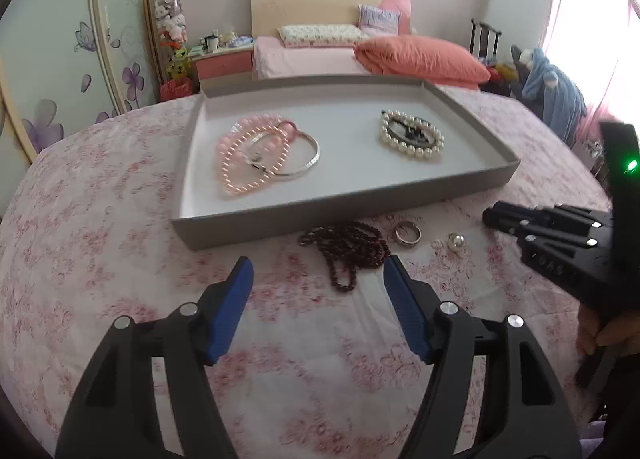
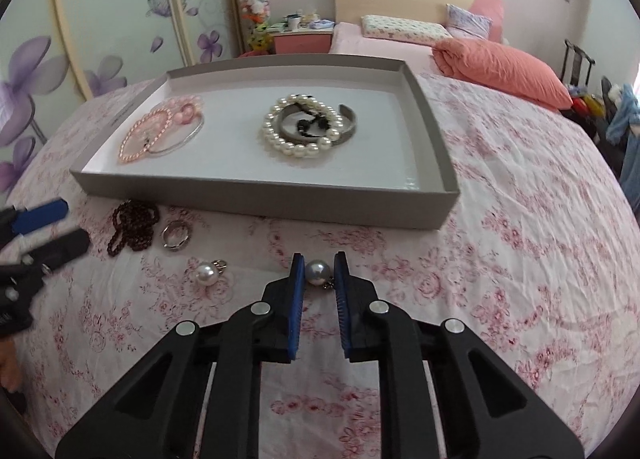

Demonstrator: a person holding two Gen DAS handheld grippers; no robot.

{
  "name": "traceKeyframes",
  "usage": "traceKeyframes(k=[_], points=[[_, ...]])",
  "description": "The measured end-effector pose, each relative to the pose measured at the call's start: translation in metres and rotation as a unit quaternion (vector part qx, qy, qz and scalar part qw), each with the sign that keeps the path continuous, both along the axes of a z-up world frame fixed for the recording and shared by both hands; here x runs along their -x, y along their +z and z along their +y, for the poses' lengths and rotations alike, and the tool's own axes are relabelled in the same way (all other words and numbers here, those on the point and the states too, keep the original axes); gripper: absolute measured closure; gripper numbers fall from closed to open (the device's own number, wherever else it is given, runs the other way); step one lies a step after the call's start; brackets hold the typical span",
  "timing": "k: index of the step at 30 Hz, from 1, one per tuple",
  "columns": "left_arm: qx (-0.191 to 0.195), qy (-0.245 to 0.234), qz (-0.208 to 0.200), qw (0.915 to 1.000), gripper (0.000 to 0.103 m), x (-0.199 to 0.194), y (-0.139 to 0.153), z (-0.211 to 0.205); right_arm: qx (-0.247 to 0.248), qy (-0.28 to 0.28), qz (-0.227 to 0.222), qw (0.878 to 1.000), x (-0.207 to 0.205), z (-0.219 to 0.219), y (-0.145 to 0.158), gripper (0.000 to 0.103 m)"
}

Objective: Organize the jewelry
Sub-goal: 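Grasp the grey pearl earring with the right tool while the left grasps the dark red bead bracelet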

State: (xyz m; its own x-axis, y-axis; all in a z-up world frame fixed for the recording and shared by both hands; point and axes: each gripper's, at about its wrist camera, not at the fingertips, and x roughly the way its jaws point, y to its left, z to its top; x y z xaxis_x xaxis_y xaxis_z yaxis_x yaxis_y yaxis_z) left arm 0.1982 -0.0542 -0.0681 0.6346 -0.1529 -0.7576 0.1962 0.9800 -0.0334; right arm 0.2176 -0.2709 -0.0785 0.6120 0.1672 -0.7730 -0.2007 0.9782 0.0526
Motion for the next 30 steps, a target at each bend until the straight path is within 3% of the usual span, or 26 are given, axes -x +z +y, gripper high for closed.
traceKeyframes(k=[12,20,23,30], points=[[-0.028,-0.002,0.031,0.9991,0.041,-0.029,-0.024,-0.030,-0.020,-0.001,0.004,1.000,-0.002,-0.007,0.000,0.087],[-0.030,0.003,0.019,0.9994,0.083,-0.033,-0.021,-0.031,-0.018,0.000,0.004,1.000,-0.002,-0.007,0.001,0.087],[-0.030,0.001,0.020,0.9993,0.090,-0.028,-0.021,-0.023,-0.017,0.001,0.004,1.000,-0.002,-0.006,0.001,0.087],[-0.040,0.009,0.019,0.9990,0.090,-0.002,-0.021,0.008,-0.008,0.021,0.002,1.000,0.003,0.010,0.000,0.087]])
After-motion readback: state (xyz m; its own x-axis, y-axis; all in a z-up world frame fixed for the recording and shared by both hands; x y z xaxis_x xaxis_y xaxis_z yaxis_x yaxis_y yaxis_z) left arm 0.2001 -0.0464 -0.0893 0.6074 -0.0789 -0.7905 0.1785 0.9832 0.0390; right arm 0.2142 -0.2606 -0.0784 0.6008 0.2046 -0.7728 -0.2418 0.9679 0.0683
